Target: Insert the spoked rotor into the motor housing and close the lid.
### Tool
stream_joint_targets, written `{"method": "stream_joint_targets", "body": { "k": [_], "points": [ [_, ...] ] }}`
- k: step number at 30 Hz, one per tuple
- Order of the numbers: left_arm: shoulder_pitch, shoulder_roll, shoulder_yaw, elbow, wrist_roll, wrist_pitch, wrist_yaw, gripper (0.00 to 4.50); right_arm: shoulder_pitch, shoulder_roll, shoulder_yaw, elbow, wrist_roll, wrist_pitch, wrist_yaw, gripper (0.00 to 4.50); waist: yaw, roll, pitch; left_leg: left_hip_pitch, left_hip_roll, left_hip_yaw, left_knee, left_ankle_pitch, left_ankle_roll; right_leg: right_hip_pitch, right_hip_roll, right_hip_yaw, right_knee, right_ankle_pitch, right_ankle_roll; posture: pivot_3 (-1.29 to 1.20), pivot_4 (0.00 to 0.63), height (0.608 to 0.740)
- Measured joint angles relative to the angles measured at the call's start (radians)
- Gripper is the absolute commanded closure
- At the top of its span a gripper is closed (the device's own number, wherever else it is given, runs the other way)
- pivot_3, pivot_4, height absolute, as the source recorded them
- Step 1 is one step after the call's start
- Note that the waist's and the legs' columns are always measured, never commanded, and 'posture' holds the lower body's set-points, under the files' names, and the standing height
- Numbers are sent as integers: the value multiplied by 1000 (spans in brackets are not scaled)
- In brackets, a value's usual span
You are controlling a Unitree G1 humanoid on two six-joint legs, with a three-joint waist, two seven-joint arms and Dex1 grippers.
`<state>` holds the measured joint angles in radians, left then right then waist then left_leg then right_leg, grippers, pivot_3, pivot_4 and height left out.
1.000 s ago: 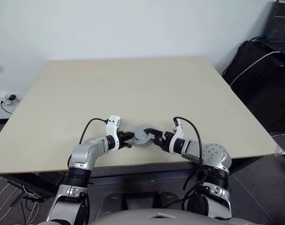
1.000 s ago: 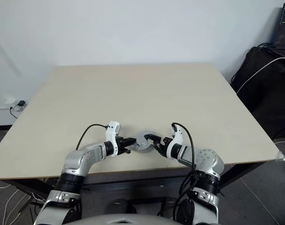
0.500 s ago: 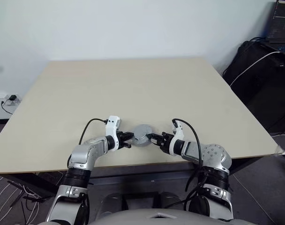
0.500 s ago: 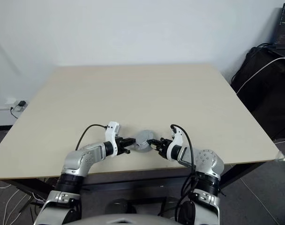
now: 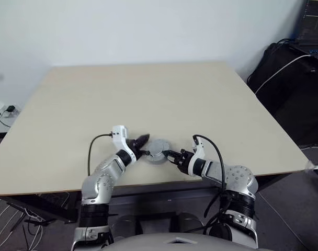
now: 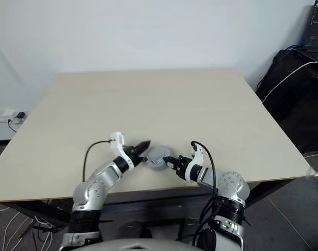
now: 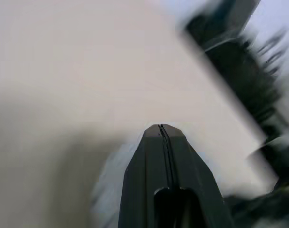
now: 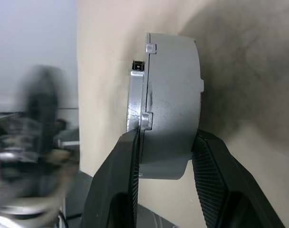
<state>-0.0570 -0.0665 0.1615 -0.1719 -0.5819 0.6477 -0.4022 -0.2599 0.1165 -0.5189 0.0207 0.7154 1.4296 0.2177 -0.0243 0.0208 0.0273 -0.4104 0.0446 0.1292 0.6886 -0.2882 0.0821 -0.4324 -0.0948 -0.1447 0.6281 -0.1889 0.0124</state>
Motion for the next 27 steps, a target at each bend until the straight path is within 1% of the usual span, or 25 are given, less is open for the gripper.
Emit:
{"method": "stream_joint_targets", "body": {
  "k": [2,4,7,8,11,14,18,19,23,27],
  "points": [
    [71,-6,44,-38,-72,10,17,4500,2,1,-11,0,11,-1,-7,3246,0,0,0,0,0,-1,0,1,1,0,1,-2,0,0,0,0,0,740],
    [158,-5,51,-69,-132,29,34,4500,3,3,-24,0,21,-2,-11,3246,1,0,1,-1,0,-1,0,1,2,0,1,-2,0,0,0,0,0,740],
    [248,1,55,-98,-231,65,53,3905,4,6,-39,-1,53,-6,-14,3246,2,-2,5,-1,-1,-1,1,0,1,0,0,-3,-1,0,0,0,0,740],
    [270,2,55,-110,-274,71,61,3621,3,6,-40,-2,67,-9,-14,3246,2,-2,5,-1,-1,-1,2,-1,1,0,0,-2,-1,0,0,0,0,740],
    [334,3,52,-123,-394,81,88,2573,2,6,-40,-4,102,-24,-15,3246,0,-1,6,0,-1,-1,2,-2,-1,0,-1,-2,-1,0,0,0,0,740],
    [431,-13,15,-119,-500,78,127,1561,-6,7,-42,-13,134,-36,-26,3246,-3,-2,9,-1,-1,-1,1,-3,-1,0,-1,-2,-1,0,0,0,0,740],
    [444,-15,-6,-112,-593,35,161,248,-30,15,-39,-15,170,-46,-39,3246,0,-1,11,-2,-1,-1,1,-2,-2,-5,0,-3,-1,-1,0,0,0,740],
    [444,-15,-15,-110,-616,24,162,10,-35,17,-38,-19,182,-46,-42,3246,0,-1,11,-2,-1,-1,1,-2,-2,-6,0,-3,-1,-1,0,0,0,740],
    [442,-13,-34,-97,-697,-7,151,0,-41,19,-30,-37,223,-40,-50,3246,0,-1,11,-4,-1,0,1,-2,-1,-7,0,-2,-1,0,0,0,0,740],
    [431,-9,-74,-72,-754,-25,137,0,-37,18,-4,-67,268,5,-54,3246,-1,-1,11,-5,-1,1,1,1,3,-5,1,-1,0,0,0,0,0,740]
  ]
}}
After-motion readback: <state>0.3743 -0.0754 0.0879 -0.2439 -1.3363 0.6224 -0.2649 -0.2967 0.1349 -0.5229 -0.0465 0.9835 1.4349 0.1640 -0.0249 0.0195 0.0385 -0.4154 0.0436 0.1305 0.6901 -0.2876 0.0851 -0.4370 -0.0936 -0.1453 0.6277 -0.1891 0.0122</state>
